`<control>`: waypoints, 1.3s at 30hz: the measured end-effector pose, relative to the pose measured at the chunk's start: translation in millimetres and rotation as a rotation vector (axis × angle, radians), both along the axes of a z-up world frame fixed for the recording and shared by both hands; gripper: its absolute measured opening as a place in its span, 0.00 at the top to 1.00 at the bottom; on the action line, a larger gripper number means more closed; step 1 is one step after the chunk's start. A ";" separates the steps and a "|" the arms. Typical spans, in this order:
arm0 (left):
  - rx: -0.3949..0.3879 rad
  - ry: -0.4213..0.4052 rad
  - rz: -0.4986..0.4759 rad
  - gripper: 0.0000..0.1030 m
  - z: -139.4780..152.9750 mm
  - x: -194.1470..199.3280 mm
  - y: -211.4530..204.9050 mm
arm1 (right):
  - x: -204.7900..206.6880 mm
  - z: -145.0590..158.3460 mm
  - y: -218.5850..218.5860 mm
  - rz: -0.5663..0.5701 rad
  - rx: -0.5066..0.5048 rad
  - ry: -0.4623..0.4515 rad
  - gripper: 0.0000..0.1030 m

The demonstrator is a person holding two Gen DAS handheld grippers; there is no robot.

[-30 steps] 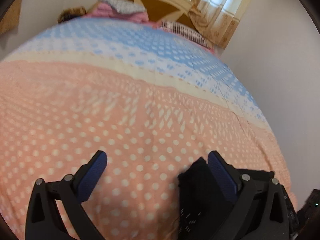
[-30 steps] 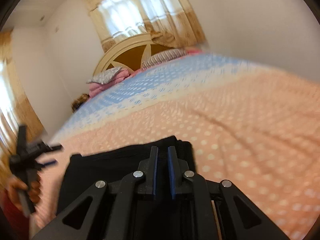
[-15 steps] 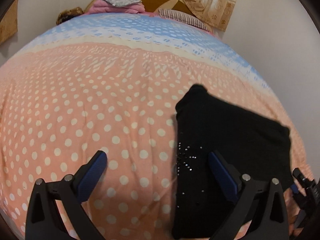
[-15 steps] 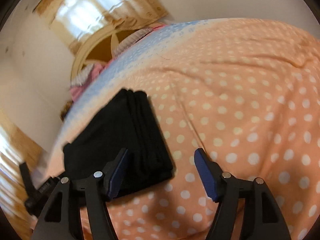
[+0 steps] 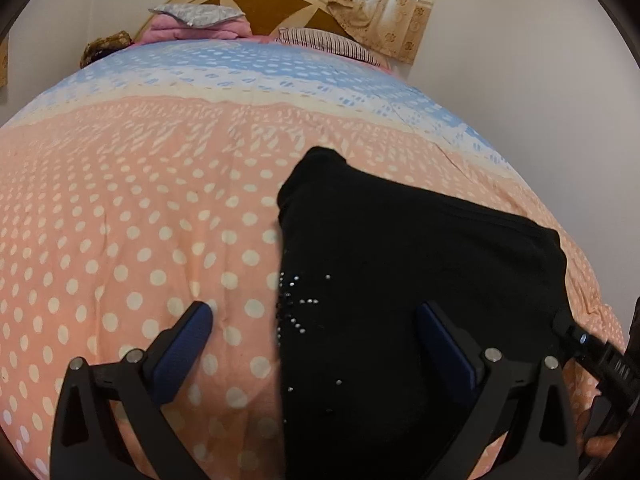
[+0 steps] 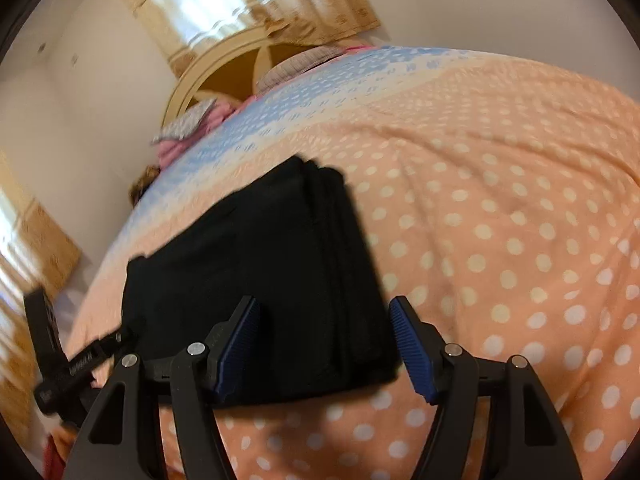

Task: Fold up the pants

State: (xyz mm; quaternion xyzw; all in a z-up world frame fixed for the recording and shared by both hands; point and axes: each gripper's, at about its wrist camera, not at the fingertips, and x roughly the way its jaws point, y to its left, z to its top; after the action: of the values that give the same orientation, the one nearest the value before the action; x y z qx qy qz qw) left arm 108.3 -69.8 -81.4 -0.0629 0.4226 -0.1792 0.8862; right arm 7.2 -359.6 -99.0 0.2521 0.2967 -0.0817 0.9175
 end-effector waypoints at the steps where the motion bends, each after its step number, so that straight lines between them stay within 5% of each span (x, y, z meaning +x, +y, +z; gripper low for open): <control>1: -0.004 0.005 -0.001 0.00 0.4 0.7 0.3 | 0.9 0.2 3.8 0.007 -0.019 0.010 0.35; 5: 0.002 0.018 -0.015 0.00 2.1 2.8 1.8 | 2.8 0.1 11.5 0.041 -0.038 0.014 0.58; 8: 0.024 0.035 -0.001 0.00 2.5 2.8 -0.6 | 0.8 -1.4 9.7 0.050 -0.034 0.008 0.63; 17: 0.092 0.070 0.021 0.00 3.9 6.0 -10.5 | -2.1 6.3 18.7 0.020 -0.118 -0.028 0.66; 22: 0.113 0.046 0.026 0.01 5.3 2.4 -14.5 | -1.7 -0.3 8.1 0.016 -0.041 -0.021 0.65; 23: 0.109 0.039 0.021 0.04 6.0 0.4 -14.5 | -1.9 -0.1 8.9 0.016 -0.045 -0.021 0.65; 25: 0.078 0.027 -0.029 0.33 10.1 -4.0 -16.2 | -1.6 1.3 13.0 0.016 -0.073 -0.020 0.65; 26: 0.054 0.033 -0.052 0.39 12.1 -5.8 -17.9 | -1.4 1.9 14.9 0.016 -0.087 -0.019 0.65; 33: 0.121 0.000 -0.056 0.56 20.1 -12.7 -28.1 | -2.3 -1.2 9.5 0.011 -0.041 -0.025 0.65; 39: 0.137 -0.003 -0.041 0.67 24.2 -12.9 -28.7 | -3.3 3.7 21.2 0.003 -0.136 -0.020 0.65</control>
State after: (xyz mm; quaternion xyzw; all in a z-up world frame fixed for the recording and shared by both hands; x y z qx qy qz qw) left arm 95.4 -98.5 -57.2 0.0067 0.4336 -0.1681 0.8853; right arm 3.9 -338.5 -95.3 0.1895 0.2819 -0.0976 0.9355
